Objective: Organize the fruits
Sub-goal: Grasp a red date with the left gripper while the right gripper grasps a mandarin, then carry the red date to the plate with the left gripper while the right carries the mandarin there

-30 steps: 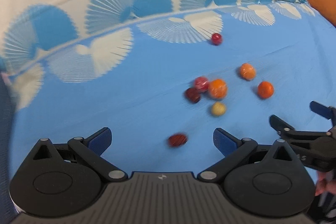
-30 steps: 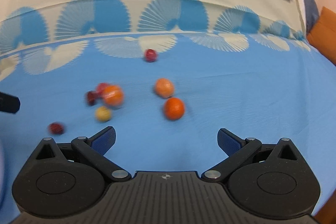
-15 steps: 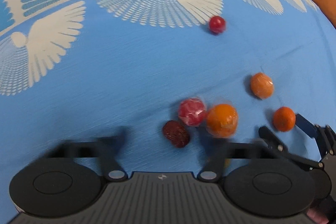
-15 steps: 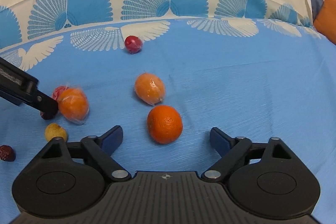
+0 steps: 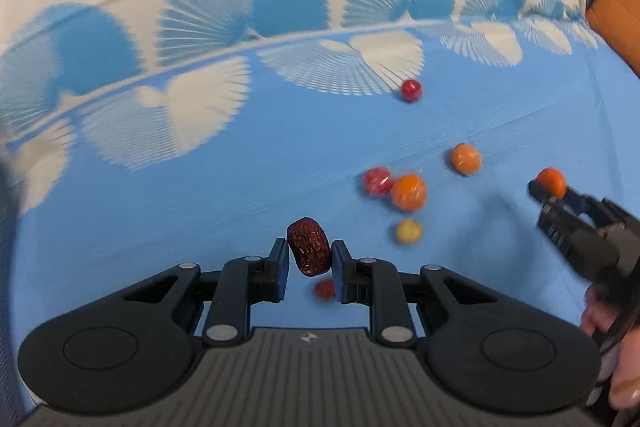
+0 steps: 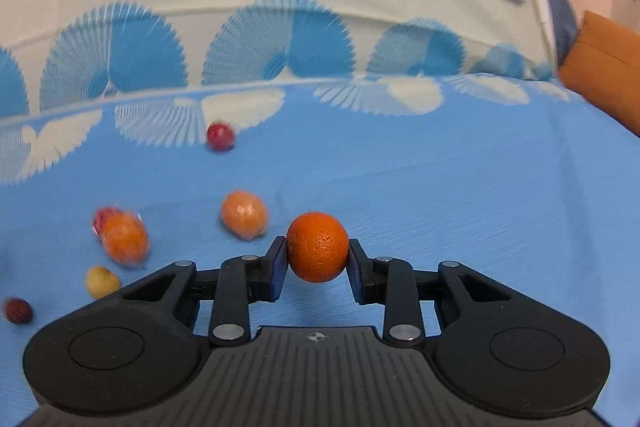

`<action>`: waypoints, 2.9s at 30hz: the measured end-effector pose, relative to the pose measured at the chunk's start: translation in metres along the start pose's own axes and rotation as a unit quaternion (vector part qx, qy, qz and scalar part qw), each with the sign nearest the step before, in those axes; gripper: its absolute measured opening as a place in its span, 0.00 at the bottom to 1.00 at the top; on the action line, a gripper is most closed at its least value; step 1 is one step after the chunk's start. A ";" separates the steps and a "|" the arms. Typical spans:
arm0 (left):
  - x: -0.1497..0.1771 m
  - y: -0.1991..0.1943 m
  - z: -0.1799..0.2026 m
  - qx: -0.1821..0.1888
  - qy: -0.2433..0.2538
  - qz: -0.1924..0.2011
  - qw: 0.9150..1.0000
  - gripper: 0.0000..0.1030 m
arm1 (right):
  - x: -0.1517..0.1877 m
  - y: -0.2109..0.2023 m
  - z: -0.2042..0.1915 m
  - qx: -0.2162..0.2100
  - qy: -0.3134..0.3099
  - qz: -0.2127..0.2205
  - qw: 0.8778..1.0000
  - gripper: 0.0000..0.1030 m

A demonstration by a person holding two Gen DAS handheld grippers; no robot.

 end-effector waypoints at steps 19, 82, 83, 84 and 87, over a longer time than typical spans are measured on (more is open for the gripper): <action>0.170 -0.205 -0.083 -0.079 -0.096 0.026 0.992 0.24 | 0.003 -0.268 -0.089 -0.232 -0.063 0.018 0.971 0.32; 0.250 -0.219 -0.109 -0.082 -0.155 0.026 0.984 0.24 | 0.067 -0.344 -0.180 -0.311 -0.209 -0.050 0.926 0.32; 0.249 -0.217 -0.110 -0.081 -0.156 0.024 0.984 0.24 | 0.067 -0.342 -0.181 -0.311 -0.210 -0.052 0.926 0.32; 0.248 -0.214 -0.111 -0.081 -0.158 0.022 0.984 0.24 | 0.067 -0.339 -0.182 -0.310 -0.212 -0.056 0.925 0.32; 0.244 -0.206 -0.115 -0.077 -0.161 0.016 0.984 0.24 | 0.070 -0.333 -0.186 -0.310 -0.215 -0.064 0.924 0.32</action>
Point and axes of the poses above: each gripper's, at about its wrist camera, not at the fingertips, and y roughly the way its jaws point, z to its right, x to its underside, the point moved 5 cm from there along y, roughly the way its jaws point, and after that the axes turned 2 degrees about -x, right-handed, at the moved point
